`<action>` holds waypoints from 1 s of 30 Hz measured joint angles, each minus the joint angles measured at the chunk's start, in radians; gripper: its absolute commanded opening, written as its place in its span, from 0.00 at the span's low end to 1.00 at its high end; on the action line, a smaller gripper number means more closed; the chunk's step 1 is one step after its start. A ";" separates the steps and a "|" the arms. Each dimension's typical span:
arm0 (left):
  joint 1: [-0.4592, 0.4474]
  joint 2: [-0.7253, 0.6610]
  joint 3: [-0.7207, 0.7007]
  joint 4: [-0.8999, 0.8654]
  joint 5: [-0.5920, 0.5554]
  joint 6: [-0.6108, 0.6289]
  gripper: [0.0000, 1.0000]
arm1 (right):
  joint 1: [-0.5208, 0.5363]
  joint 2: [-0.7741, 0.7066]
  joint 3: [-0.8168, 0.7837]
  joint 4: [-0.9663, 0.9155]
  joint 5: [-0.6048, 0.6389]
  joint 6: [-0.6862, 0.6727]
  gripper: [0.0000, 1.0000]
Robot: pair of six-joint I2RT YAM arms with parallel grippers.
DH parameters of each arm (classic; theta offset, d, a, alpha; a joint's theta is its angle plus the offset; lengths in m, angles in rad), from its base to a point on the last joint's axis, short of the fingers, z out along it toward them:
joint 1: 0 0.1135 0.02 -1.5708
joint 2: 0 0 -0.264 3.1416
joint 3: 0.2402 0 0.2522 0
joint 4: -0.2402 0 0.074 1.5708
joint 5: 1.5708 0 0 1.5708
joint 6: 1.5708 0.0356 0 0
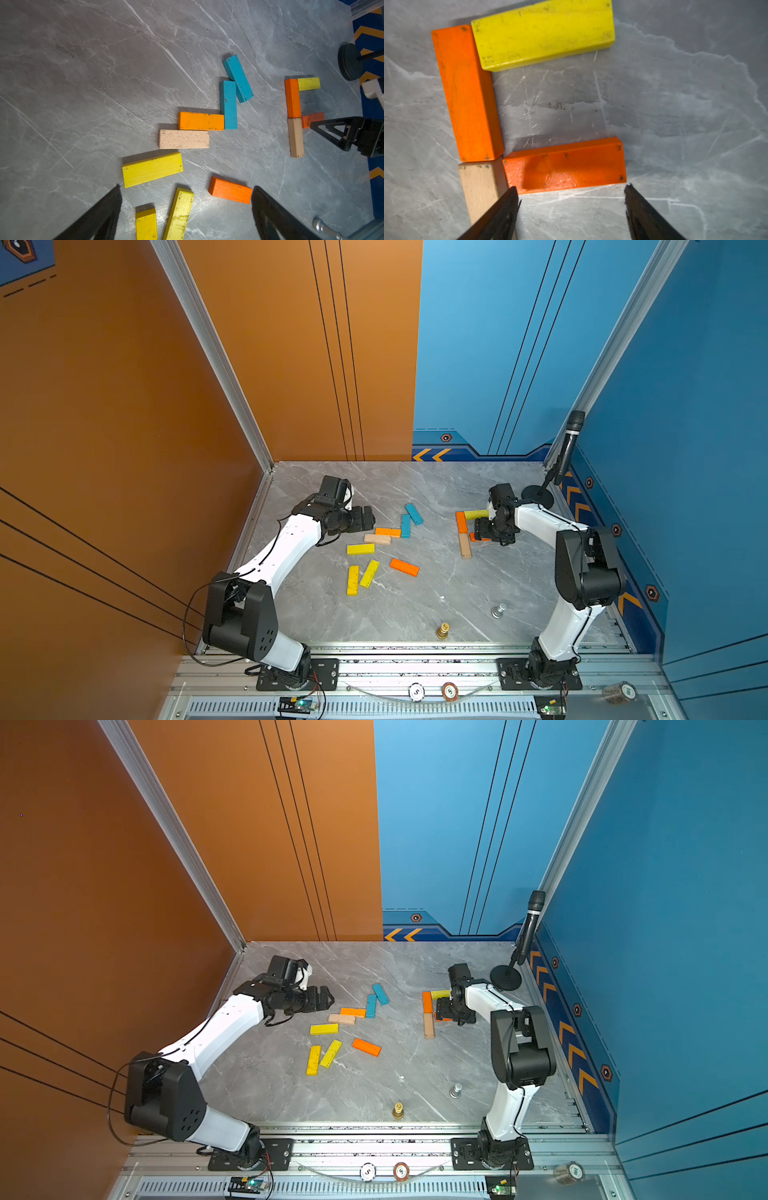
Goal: Assemble the number 6 with building blocks
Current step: Assemble the building block at the center of the board.
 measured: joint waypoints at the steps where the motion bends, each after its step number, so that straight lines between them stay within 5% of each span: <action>1: 0.000 0.000 0.000 0.000 0.000 0.000 0.97 | 0.000 0.003 0.000 0.000 -0.005 0.000 0.79; 22: 0.000 0.000 0.000 0.000 0.000 0.000 0.97 | 0.016 0.016 -0.025 0.021 -0.076 0.081 0.75; 30: 0.000 0.000 0.000 0.000 0.003 0.000 0.97 | 0.005 -0.134 -0.104 0.028 -0.046 0.150 0.66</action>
